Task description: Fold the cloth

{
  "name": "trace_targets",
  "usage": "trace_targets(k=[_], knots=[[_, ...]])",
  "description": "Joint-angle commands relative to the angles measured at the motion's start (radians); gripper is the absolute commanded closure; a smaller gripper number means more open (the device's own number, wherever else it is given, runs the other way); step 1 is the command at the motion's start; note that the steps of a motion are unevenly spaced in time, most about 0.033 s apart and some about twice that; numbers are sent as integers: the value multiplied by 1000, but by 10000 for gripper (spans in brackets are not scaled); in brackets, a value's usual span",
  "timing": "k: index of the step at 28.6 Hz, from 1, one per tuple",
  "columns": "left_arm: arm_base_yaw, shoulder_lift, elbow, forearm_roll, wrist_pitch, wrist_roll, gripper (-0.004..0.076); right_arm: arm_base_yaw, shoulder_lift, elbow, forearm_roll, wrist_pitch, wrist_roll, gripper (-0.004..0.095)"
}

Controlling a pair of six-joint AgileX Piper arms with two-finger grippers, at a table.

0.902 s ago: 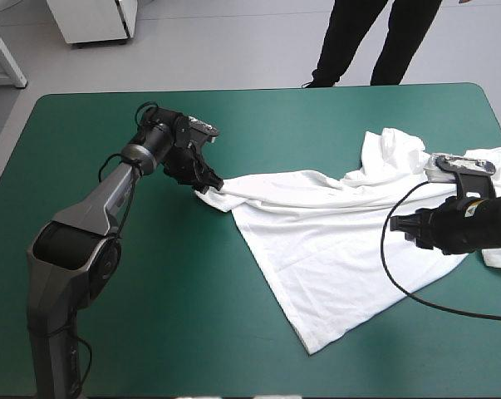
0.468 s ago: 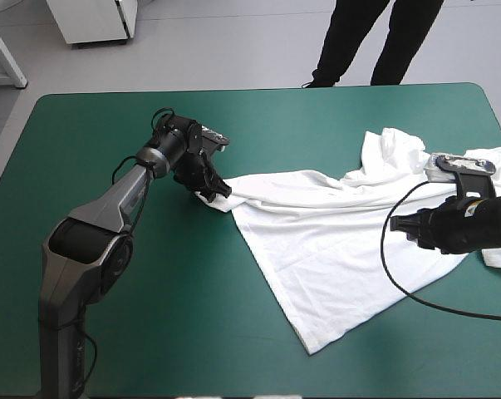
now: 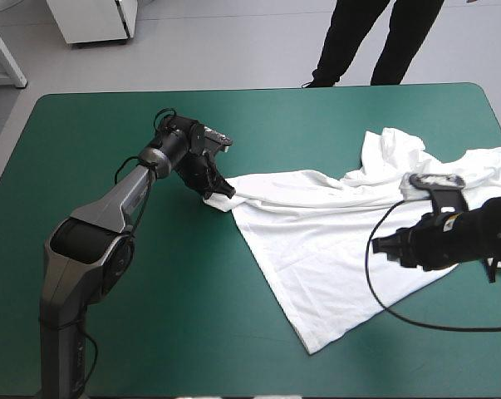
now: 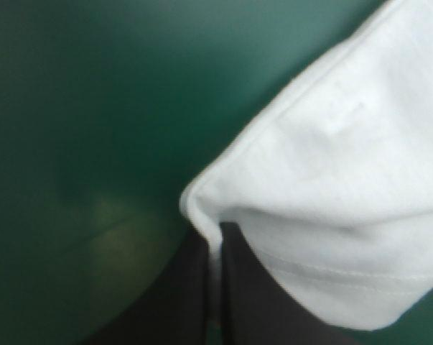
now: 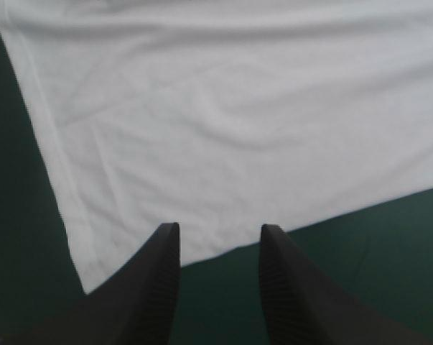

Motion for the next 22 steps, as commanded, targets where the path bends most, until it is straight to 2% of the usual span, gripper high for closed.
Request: trace_targets(k=[1,5,8,11,15,18,19,22], knots=[[4,-21,-9,44,-11,-3,746,108,-19,66,11,-10,11,551],[4,-21,-9,42,-11,-3,746,261,-16,130,8,-87,55,551],[4,-21,-9,40,-10,-3,746,380,11,146,-43,-131,106,546],[4,-21,-9,34,-7,-3,746,466,66,148,-90,-119,144,467],[4,-21,-9,12,-7,-3,746,531,155,148,-175,-116,240,371],[4,-21,-9,5,-7,-3,746,537,199,150,-146,-116,262,371],[4,-21,-9,5,-7,-3,746,561,208,156,-113,-120,242,371],[8,-21,-9,0,-15,-3,746,629,208,163,-115,-180,266,371]])
